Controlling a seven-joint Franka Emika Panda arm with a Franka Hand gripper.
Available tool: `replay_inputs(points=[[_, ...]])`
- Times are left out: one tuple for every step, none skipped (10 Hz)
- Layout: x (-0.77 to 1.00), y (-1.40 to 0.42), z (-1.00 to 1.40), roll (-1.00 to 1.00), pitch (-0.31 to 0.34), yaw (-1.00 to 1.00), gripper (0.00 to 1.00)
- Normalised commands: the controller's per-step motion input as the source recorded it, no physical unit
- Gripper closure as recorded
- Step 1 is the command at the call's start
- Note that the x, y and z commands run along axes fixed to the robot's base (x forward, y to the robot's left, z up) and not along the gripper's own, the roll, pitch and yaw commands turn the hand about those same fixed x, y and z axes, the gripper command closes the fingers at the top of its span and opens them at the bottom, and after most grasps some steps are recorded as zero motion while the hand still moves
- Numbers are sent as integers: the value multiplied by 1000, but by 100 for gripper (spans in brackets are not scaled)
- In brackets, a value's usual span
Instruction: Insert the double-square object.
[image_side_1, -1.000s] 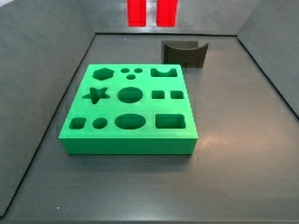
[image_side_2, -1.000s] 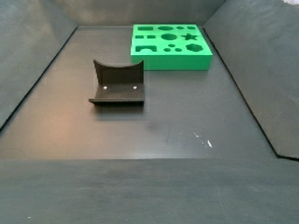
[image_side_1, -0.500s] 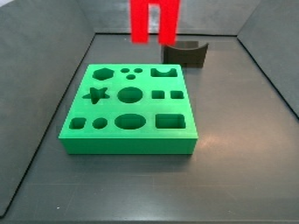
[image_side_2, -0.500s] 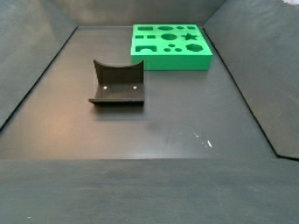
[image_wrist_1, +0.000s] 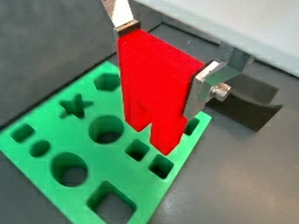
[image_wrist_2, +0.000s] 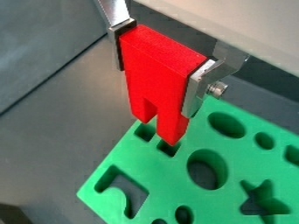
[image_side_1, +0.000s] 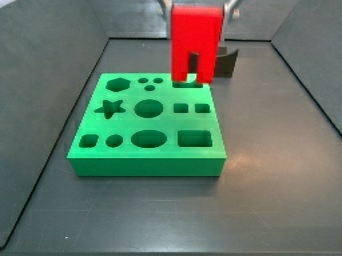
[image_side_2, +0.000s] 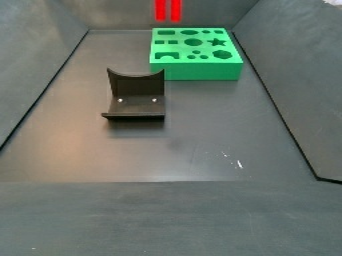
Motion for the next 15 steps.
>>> replay_inputs(points=[[0, 140, -657, 89, -141, 429, 100], [0, 23, -574, 71, -64, 426, 100], [0, 0, -503, 63, 0, 457, 100], [0, 0, -409, 4, 0, 317, 100], [0, -11, -380, 0, 0, 283, 100], [-51, -66, -237, -9, 0, 0, 100], [0, -131, -109, 0, 0, -51, 100], [0, -174, -100, -3, 0, -103, 100], [297, -206, -311, 0, 0, 0, 100], [400, -189, -406, 17, 0, 0, 100], [391, 0, -429, 134, 0, 14, 100], [237, 77, -374, 127, 11, 0, 100], [0, 60, -317, 67, 0, -17, 100], [-177, 3, -197, 0, 0, -40, 100], [-334, 14, -183, -56, -27, 0, 100]])
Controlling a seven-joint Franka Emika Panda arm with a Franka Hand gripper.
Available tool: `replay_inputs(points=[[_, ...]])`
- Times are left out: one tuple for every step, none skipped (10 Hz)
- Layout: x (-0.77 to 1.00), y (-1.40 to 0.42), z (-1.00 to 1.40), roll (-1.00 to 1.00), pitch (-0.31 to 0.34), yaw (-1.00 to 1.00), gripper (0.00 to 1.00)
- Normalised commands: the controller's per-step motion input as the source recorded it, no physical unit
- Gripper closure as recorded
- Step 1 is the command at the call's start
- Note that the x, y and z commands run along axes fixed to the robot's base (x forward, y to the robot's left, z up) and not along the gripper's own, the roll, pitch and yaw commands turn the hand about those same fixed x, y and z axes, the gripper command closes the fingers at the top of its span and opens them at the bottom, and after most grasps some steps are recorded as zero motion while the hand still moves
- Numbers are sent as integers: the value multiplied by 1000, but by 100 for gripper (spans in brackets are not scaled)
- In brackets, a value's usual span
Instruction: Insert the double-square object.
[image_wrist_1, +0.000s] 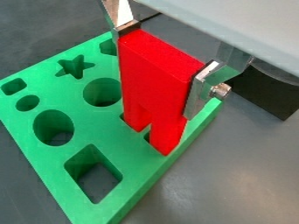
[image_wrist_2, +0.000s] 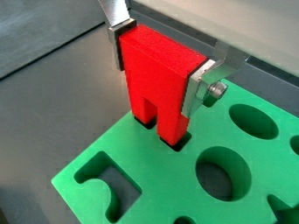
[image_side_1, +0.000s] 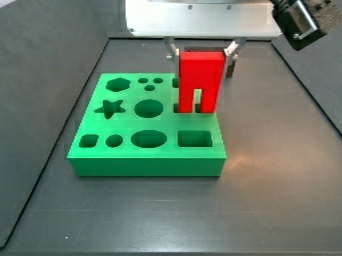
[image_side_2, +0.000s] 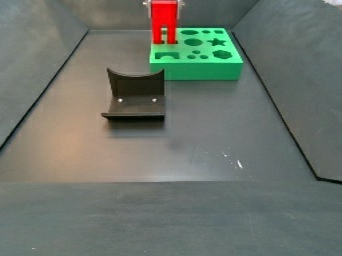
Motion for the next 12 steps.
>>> replay_inputs(points=[[-397, 0, -103, -86, -44, 0, 100], [-111, 0, -111, -81, -17, 0, 100], [200, 0, -217, 0, 0, 0, 100], [323, -11, -300, 0, 0, 0, 100], [349, -80, -360, 0, -4, 0, 100], [263, -71, -297, 0, -26, 0, 100], [106, -97, -209, 0, -34, 0, 100], [71, -83, -217, 0, -33, 46, 100], [100, 0, -323, 0, -49, 69, 100], [40, 0, -397, 0, -84, 0, 100], [0, 0, -306, 0, -100, 0, 100], [-3, 0, -74, 0, -110, 0, 100]])
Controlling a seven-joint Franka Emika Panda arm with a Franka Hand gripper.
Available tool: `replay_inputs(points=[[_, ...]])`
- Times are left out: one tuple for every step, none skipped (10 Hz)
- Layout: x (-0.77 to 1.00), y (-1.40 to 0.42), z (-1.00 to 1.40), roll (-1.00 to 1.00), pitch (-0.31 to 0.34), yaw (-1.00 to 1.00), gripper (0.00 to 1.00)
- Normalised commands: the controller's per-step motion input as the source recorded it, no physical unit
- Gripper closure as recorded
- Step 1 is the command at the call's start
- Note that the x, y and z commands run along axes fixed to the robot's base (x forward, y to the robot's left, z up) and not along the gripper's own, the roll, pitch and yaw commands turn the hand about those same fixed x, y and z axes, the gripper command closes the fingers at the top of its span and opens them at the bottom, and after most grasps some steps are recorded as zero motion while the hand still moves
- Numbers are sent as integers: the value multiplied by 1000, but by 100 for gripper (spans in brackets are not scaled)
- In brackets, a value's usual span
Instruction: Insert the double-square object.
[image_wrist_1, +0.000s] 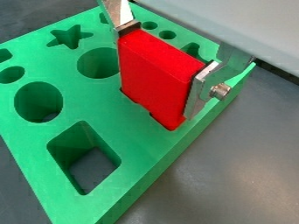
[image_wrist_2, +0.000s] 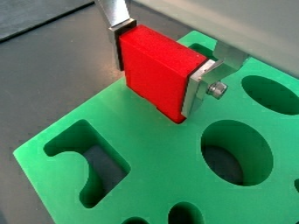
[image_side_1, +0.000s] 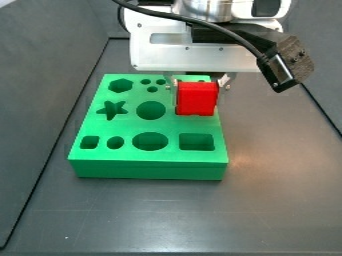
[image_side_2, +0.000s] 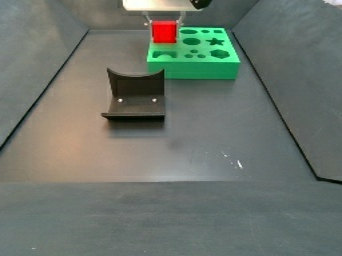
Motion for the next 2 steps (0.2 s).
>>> replay_inputs(points=[[-17, 0, 0, 0, -34, 0, 100], [0, 0, 0, 0, 0, 0, 100]])
